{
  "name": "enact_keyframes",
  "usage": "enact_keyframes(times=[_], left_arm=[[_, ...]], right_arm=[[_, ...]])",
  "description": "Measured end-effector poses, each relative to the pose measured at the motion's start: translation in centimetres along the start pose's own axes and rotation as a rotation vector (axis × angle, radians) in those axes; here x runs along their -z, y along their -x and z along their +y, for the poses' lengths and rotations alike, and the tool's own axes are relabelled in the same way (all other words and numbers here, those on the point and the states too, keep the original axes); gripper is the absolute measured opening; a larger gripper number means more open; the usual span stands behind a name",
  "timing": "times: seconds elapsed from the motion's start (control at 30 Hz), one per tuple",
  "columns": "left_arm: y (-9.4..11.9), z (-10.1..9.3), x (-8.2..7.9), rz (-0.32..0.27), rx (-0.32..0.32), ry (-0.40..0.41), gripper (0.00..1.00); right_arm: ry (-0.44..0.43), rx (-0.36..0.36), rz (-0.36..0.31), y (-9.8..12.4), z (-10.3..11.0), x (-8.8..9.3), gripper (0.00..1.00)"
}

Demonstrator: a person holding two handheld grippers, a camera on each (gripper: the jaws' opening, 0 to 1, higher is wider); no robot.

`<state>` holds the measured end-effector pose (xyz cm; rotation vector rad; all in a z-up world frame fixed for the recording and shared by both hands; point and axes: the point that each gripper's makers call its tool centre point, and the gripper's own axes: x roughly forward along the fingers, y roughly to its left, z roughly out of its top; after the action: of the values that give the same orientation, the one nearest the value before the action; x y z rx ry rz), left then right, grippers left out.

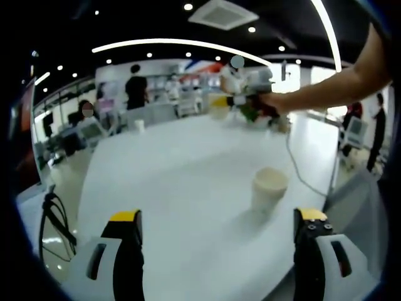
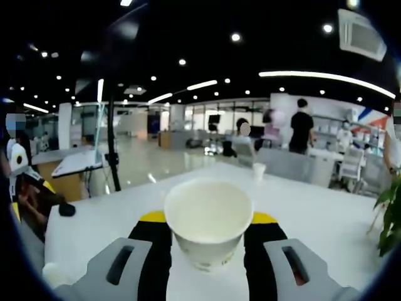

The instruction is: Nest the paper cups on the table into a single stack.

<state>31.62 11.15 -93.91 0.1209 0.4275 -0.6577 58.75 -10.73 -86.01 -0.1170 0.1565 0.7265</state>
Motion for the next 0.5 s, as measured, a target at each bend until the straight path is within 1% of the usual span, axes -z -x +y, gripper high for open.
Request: enact_keyframes(times=[0.33,0.5], left_arm=[[0.2,-0.1,-0.4,-0.011,-0.002,0.001,0.98],[0.4,-0.5,-0.5,-0.012,0.008,-0.005,0.98]], right_arm=[[-0.001,-0.007,-0.006,0.9,1.1,-0.7,0.42],[-0.013,-0.011,-0.015,1.9,2.2,-1.3,0.43]])
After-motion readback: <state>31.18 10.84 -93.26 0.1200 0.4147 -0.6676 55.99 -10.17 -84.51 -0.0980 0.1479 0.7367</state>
